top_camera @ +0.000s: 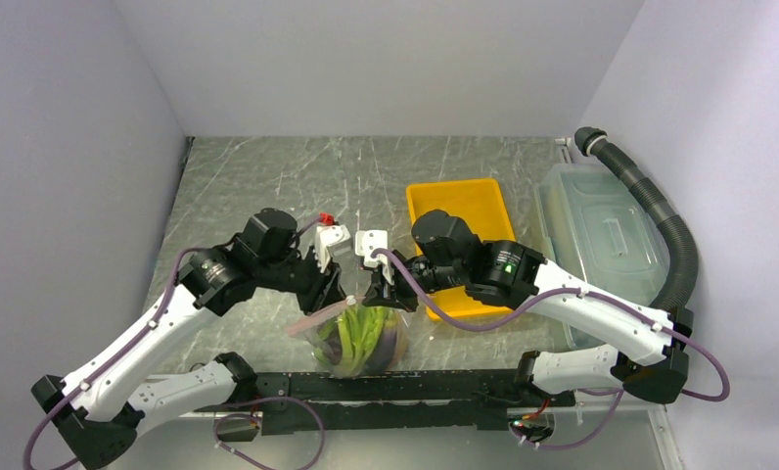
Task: Place the food in the zip-top bag and seal the zipper
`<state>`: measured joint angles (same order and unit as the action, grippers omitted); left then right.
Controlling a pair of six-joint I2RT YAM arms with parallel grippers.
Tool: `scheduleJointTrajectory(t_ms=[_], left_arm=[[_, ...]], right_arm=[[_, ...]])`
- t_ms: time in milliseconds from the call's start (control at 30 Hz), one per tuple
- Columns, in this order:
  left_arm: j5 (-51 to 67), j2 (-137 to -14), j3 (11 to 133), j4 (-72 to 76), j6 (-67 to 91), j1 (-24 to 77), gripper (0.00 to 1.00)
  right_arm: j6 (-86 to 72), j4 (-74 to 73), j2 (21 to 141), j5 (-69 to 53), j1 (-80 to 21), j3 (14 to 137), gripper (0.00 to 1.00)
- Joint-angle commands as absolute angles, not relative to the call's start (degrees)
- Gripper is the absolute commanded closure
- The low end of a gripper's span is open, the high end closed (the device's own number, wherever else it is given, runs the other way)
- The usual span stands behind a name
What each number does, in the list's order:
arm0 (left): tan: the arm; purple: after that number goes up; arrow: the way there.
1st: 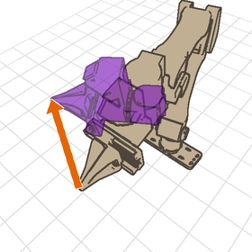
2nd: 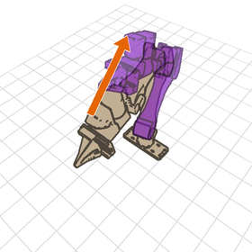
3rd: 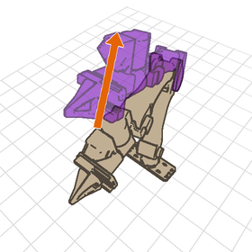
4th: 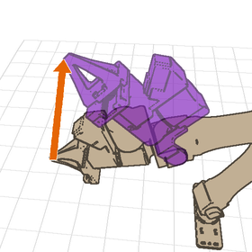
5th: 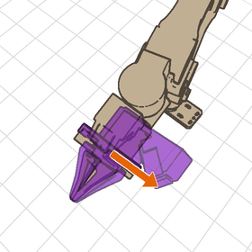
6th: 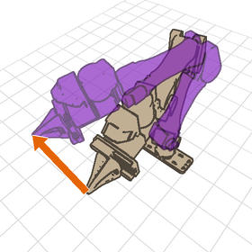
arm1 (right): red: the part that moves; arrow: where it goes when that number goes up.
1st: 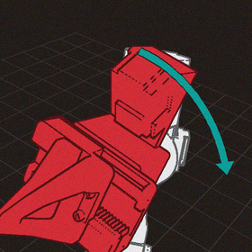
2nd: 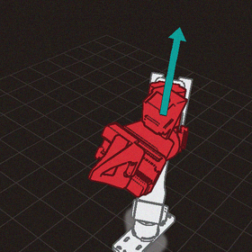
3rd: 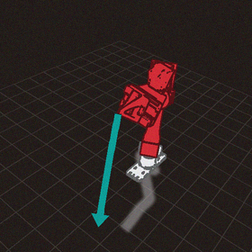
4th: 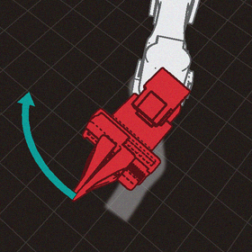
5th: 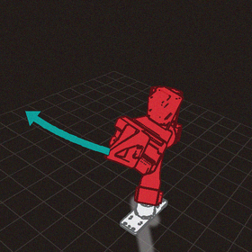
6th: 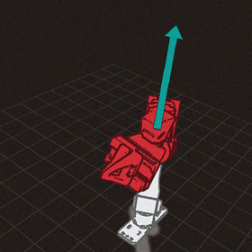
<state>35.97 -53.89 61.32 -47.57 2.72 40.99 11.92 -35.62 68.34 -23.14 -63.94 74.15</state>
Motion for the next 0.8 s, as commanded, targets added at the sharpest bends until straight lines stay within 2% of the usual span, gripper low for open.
scheduleJointTrajectory(t_ms=[0,367,767], left_arm=[[33.8,-53.0,61.3,-46.9,3.6,43.7,0.64],[35.9,-51.8,60.5,-46.1,4.1,44.0,0.62],[27.1,-49.2,66.2,-48.7,5.3,44.0,0.56]], right_arm=[[11.8,-31.2,67.9,-22.2,-63.9,75.0,1.0],[11.6,-31.7,68.6,-22.0,-63.9,75.7,1.0],[12.3,-31.6,67.2,-21.7,-63.9,74.9,1.0]])
